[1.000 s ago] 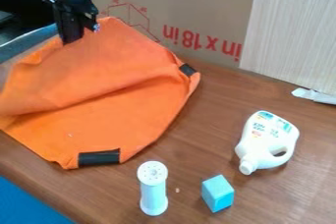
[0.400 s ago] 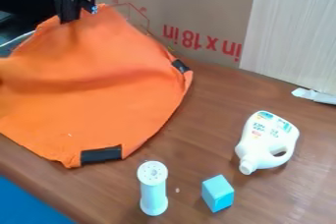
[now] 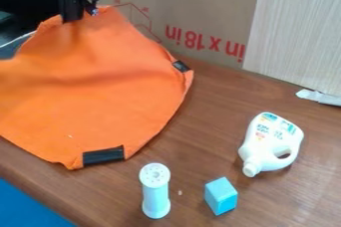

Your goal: Unfold the cloth from the bottom right to the top left

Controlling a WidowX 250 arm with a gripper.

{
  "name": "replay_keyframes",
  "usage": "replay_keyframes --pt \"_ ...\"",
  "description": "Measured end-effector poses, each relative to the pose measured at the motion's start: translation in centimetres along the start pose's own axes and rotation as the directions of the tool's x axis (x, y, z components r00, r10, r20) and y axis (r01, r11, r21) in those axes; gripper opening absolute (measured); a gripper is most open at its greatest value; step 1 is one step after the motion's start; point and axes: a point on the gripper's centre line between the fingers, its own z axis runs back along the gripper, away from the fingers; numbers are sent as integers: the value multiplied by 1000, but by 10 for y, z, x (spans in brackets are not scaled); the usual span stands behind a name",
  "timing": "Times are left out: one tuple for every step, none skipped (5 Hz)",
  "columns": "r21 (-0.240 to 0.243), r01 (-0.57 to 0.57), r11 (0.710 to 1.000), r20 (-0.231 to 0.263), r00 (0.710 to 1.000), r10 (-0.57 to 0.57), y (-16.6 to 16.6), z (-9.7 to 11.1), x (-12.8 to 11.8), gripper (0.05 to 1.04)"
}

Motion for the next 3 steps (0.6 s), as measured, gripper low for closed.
replay_keyframes --pt "16 47 999 33 998 -48 -3 -12 3 86" --pt "15 71 997 76 995 -72 -2 -12 9 234" --pt "0 46 999 106 993 -46 4 -15 7 493"
